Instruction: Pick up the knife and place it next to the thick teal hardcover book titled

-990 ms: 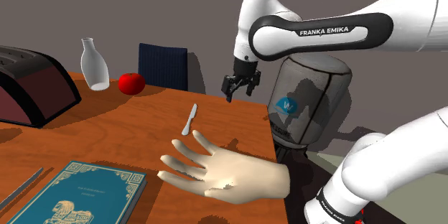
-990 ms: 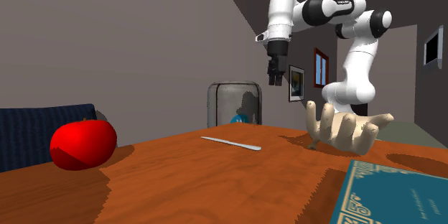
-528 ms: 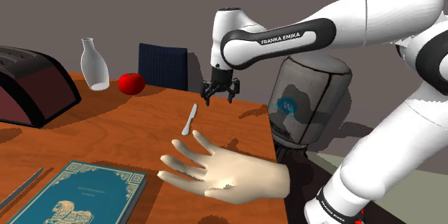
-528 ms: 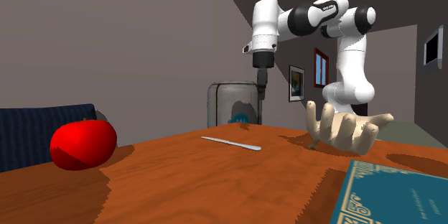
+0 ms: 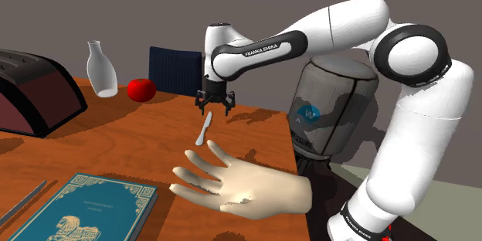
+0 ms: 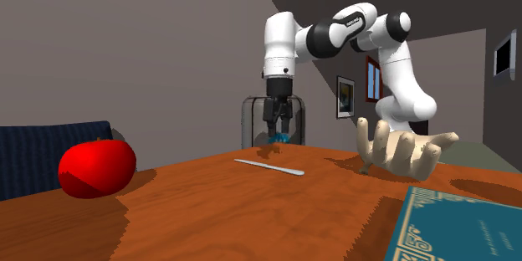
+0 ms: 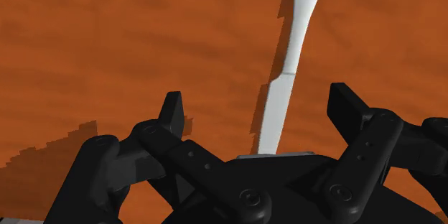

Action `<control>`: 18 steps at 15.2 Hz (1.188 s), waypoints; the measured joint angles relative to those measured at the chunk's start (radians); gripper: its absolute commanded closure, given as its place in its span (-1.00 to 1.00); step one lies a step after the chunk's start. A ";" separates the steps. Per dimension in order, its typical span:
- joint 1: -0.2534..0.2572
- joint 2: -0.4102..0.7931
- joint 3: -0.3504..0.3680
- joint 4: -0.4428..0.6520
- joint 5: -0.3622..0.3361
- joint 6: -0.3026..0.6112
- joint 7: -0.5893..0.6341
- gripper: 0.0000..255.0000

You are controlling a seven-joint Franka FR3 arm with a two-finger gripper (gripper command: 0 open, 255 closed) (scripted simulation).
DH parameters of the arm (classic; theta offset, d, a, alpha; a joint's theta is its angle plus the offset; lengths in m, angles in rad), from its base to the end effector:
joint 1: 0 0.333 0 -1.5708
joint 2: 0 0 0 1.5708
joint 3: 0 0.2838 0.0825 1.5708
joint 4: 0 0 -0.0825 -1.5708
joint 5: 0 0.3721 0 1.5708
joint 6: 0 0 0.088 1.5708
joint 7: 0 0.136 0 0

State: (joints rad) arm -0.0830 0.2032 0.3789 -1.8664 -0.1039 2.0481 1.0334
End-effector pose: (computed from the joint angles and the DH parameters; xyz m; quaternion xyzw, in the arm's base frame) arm 0.5678 0.1580 0.3589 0.9400 -0.3411 0.0031 0.0086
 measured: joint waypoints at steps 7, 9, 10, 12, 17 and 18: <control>0.031 0.185 -0.034 0.143 -0.041 0.029 0.149 -1.00; 0.035 0.200 -0.036 0.135 -0.047 0.051 0.158 -1.00; 0.035 0.205 -0.038 0.129 -0.049 0.062 0.158 -1.00; 0.037 0.215 -0.039 0.117 -0.054 0.083 0.164 -1.00; 0.037 0.221 -0.041 0.116 -0.056 0.090 0.163 -1.00; 0.037 0.221 -0.041 0.116 -0.056 0.090 0.163 -1.00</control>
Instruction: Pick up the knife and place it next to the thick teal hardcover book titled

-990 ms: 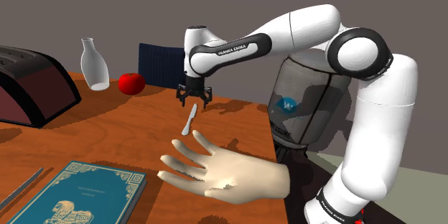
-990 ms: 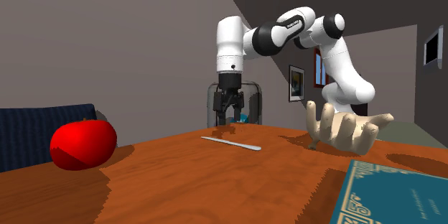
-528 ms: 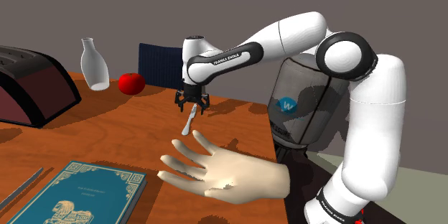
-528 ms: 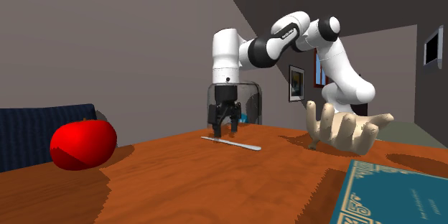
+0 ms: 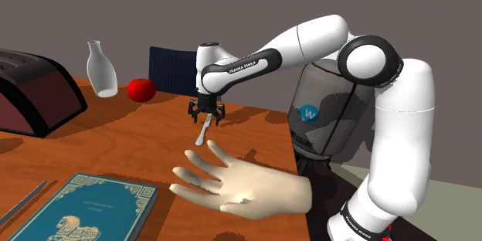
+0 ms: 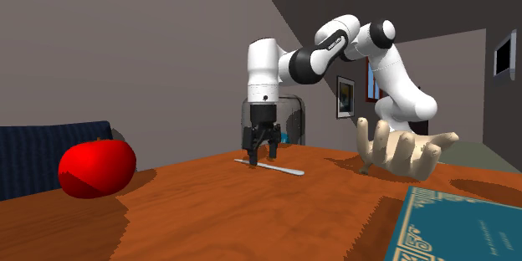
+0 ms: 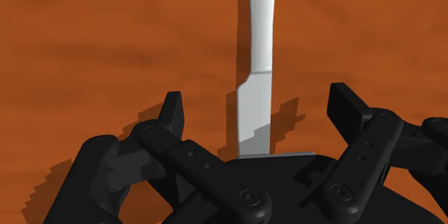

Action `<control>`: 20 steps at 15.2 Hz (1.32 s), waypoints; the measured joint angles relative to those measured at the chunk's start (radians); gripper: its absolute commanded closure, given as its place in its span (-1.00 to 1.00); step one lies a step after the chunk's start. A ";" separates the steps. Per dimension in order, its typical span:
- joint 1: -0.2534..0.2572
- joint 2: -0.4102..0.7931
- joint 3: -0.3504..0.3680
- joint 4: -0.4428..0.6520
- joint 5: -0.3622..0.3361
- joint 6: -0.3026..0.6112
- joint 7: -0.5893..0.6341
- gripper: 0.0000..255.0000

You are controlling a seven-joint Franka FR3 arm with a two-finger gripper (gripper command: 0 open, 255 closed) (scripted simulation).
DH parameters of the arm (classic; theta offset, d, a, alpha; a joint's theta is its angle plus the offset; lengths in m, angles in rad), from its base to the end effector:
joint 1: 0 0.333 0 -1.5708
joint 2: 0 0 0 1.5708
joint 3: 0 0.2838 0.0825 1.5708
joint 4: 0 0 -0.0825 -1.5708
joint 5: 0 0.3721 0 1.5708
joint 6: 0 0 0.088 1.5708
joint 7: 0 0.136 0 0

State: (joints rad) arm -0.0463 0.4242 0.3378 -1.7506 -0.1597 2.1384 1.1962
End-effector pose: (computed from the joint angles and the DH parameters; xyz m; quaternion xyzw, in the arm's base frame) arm 0.6091 0.1595 0.2883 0.9120 -0.4101 -0.0043 0.0020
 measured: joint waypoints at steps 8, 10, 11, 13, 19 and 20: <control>0.000 0.000 0.000 0.000 0.000 0.000 0.000 1.00; 0.000 0.000 0.000 0.000 0.000 0.000 0.000 1.00; 0.000 0.000 0.000 0.000 0.000 0.000 0.000 1.00; -0.001 -0.003 0.001 0.012 0.002 -0.015 -0.003 1.00; -0.005 -0.040 0.008 0.038 0.018 -0.076 -0.011 1.00; -0.005 -0.044 0.009 0.044 0.019 -0.085 -0.012 1.00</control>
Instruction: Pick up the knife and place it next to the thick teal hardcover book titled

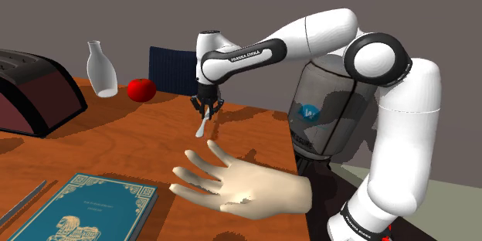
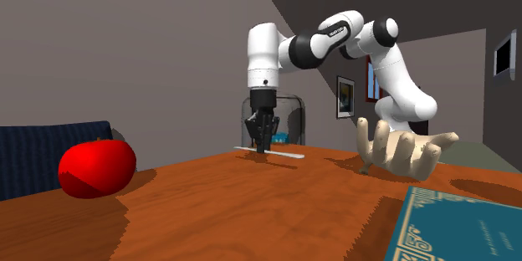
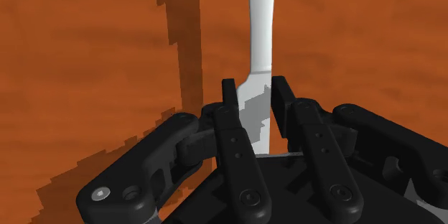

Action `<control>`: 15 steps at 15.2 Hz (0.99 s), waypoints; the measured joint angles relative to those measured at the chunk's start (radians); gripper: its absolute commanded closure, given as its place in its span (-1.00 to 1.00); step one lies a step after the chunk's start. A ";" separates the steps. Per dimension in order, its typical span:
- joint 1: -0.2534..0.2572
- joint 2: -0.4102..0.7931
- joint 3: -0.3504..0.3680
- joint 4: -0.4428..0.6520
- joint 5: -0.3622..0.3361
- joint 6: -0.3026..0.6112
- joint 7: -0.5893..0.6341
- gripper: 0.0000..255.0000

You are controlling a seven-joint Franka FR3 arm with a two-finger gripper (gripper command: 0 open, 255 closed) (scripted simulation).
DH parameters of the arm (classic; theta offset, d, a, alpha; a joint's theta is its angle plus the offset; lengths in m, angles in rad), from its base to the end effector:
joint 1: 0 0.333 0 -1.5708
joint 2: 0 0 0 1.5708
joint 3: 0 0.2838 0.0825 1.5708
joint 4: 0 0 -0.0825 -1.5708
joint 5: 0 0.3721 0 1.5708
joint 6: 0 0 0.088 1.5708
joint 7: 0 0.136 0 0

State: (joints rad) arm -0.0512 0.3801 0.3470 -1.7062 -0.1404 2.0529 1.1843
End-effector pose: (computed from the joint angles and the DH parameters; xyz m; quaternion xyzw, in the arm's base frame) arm 0.6099 0.1596 0.3278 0.9121 -0.4100 -0.0040 0.0019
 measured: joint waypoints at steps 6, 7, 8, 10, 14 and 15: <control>-0.001 -0.026 0.006 0.048 0.012 -0.072 -0.007 1.00; -0.001 -0.030 0.006 0.058 0.014 -0.086 -0.008 1.00; -0.003 -0.038 0.007 0.058 0.017 -0.094 -0.011 1.00; -0.003 -0.042 0.008 0.080 0.019 -0.119 -0.013 1.00; 0.006 -0.075 0.018 0.068 0.029 -0.139 0.003 1.00; 0.012 -0.095 0.025 0.045 0.035 -0.135 0.016 1.00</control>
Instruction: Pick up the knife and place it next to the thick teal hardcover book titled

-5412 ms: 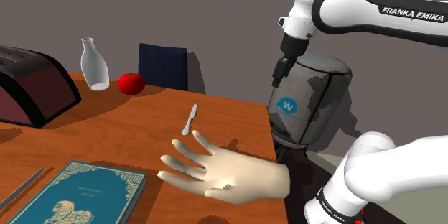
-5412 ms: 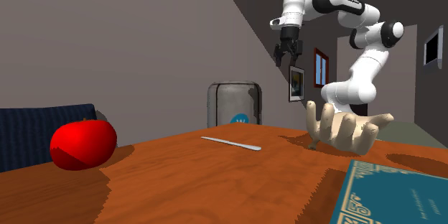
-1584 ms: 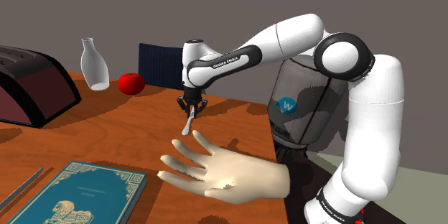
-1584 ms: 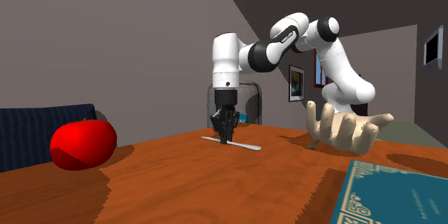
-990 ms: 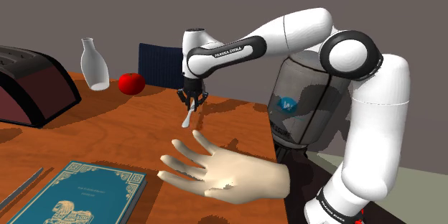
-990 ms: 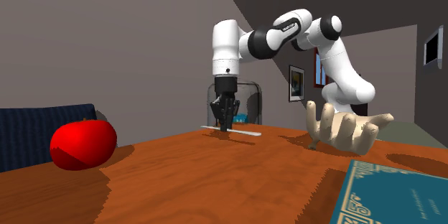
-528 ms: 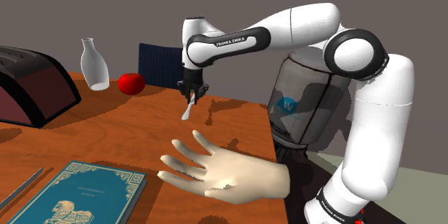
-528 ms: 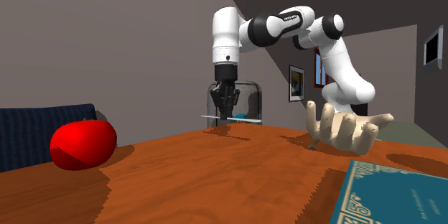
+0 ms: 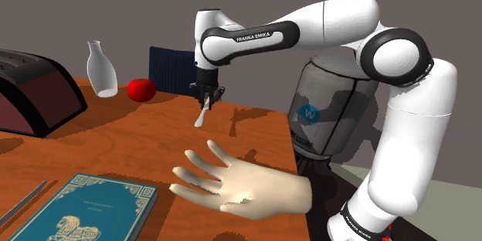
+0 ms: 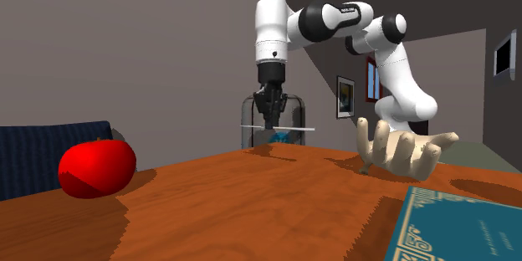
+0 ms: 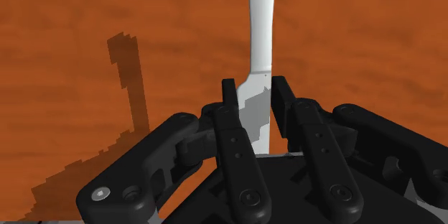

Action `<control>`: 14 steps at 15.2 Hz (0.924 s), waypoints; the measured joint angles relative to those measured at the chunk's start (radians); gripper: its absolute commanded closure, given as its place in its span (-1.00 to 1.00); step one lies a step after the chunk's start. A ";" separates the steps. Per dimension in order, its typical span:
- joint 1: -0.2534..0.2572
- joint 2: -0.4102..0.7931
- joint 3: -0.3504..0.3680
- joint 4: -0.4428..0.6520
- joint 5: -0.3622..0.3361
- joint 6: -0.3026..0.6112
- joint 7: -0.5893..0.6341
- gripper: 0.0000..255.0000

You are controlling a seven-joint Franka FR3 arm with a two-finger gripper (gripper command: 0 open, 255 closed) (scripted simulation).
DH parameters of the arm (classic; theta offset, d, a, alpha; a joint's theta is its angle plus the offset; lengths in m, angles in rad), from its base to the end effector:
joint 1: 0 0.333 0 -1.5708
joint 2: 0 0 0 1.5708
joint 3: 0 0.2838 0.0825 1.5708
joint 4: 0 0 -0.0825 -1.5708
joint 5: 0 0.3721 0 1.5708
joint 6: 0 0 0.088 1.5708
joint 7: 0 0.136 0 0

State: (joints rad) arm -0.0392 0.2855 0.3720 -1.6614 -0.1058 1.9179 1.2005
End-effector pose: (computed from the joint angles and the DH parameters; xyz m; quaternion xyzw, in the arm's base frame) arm 0.5927 0.1782 0.3943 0.9122 -0.4098 -0.0042 0.0018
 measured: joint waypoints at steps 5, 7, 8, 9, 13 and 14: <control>0.045 -0.082 0.040 -0.107 0.023 0.027 0.085 1.00; 0.061 -0.109 0.055 -0.143 0.032 0.038 0.115 1.00; 0.074 -0.124 0.065 -0.167 0.037 0.048 0.137 1.00; 0.085 -0.135 0.075 -0.182 0.040 0.053 0.157 1.00; 0.124 -0.178 0.110 -0.235 0.057 0.065 0.228 1.00; 0.135 -0.188 0.119 -0.243 0.061 0.065 0.248 1.00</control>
State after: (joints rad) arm 0.0960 0.0977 0.4914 -1.9041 -0.0445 1.9825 1.4480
